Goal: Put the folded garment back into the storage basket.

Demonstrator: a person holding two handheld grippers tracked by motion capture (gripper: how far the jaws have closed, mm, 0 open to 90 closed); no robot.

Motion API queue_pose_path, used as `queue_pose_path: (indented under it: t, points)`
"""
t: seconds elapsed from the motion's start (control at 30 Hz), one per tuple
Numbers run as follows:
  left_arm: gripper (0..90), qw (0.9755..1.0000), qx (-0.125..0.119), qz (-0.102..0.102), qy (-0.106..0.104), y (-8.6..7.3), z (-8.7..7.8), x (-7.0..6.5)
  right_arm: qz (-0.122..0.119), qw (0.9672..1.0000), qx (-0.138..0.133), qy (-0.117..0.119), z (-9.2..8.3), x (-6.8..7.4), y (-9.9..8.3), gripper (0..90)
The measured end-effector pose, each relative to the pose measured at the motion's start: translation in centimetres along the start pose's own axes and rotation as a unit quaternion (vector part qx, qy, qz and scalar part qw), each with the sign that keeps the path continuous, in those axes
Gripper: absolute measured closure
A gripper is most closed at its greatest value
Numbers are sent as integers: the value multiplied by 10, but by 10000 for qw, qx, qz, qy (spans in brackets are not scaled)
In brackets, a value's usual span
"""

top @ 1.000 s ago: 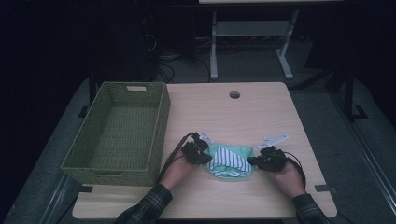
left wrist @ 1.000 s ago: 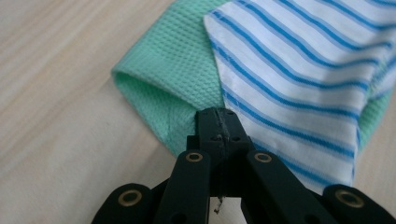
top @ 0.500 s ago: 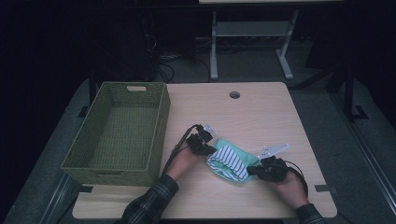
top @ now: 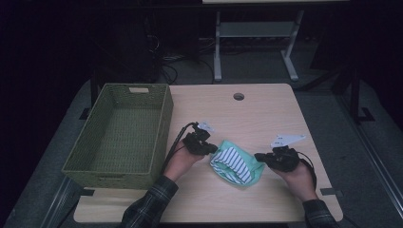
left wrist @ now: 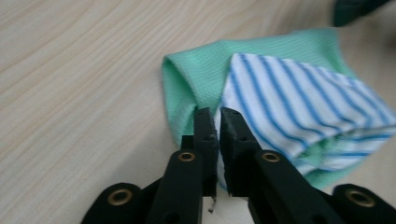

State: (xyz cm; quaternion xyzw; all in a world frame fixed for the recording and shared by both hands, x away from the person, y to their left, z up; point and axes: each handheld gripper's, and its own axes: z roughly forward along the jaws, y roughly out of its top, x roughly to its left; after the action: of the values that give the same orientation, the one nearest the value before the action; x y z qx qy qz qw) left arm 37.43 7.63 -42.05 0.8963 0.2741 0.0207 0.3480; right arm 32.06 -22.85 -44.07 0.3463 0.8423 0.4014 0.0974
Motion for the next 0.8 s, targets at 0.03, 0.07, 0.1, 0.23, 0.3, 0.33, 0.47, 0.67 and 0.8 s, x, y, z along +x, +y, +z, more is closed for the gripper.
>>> queue_pose_path:
  t: [0.03, 0.07, 0.1, 0.23, 0.3, 0.33, 0.47, 0.67, 0.8]
  points:
    - [825, 10000, -17, -3, -24, 0, -3, -1, 0, 10000, -6, -47, 2, -4, 1, 898]
    - [812, 10000, -48, -47, -53, 0, -5, -3, 32, 10000, -4, -71, 5, -8, 2, 898]
    - [790, 9998, -98, -128, -100, -1, -7, -5, 30, 9999, 26, -107, 8, -11, 2, 899]
    - [687, 9997, -69, -99, -211, -3, -13, -9, 200, 9996, 176, -100, 20, -20, -1, 898]
    - [638, 9997, -85, -116, -221, -4, -14, -12, 179, 9994, 291, -74, 23, -19, -4, 898]
    - [614, 9997, -38, -44, -221, -5, -15, -12, 165, 9993, 324, -64, 23, -19, -5, 898]
    - [545, 9997, -30, -59, -240, -6, -15, -18, 182, 9993, 332, 16, 21, -13, -8, 898]
    - [467, 9996, 42, 148, -239, -7, -17, -27, 103, 9990, 405, 148, 18, 1, -11, 898]
    - [445, 9992, 123, 292, -246, -8, -18, -33, 22, 9987, 411, 292, 18, 13, -12, 898]
